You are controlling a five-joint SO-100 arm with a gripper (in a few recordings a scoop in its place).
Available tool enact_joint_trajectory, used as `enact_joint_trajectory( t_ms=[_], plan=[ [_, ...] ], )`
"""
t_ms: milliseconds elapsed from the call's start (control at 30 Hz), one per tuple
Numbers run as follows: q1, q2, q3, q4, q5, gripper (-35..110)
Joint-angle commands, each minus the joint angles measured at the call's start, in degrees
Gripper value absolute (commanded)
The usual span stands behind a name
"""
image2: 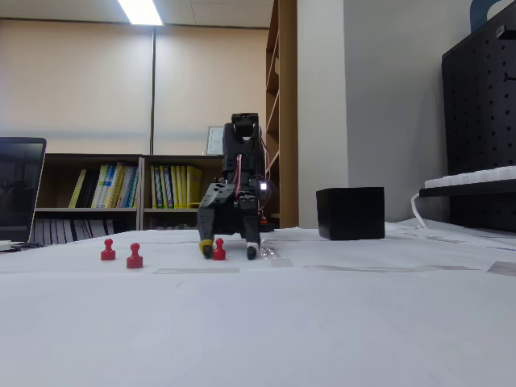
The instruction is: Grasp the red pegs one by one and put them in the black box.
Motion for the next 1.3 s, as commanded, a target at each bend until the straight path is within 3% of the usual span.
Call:
enact_joint_trajectory(
  t_ms=[0, 267, 567, 867, 967, 1133, 1267],
  plan=[
    [-0.44, 0.26, 0.62, -1.14, -0.7, 19],
    [0.26, 0.35, 0.62, -0.97, -0.35, 18],
    [0.35, 0.35, 0.7, -0.97, -0.35, 0],
    [0.26, -0.18, 0.79, 1.32, -0.62, 0],
    [-0.26, -7.29, 3.25, 20.04, -1.41, 0],
    [-5.27, -19.6, 22.76, 79.01, -5.8, 0],
    [-14.94, -22.76, 42.63, 114.79, -11.07, 0]
  ],
)
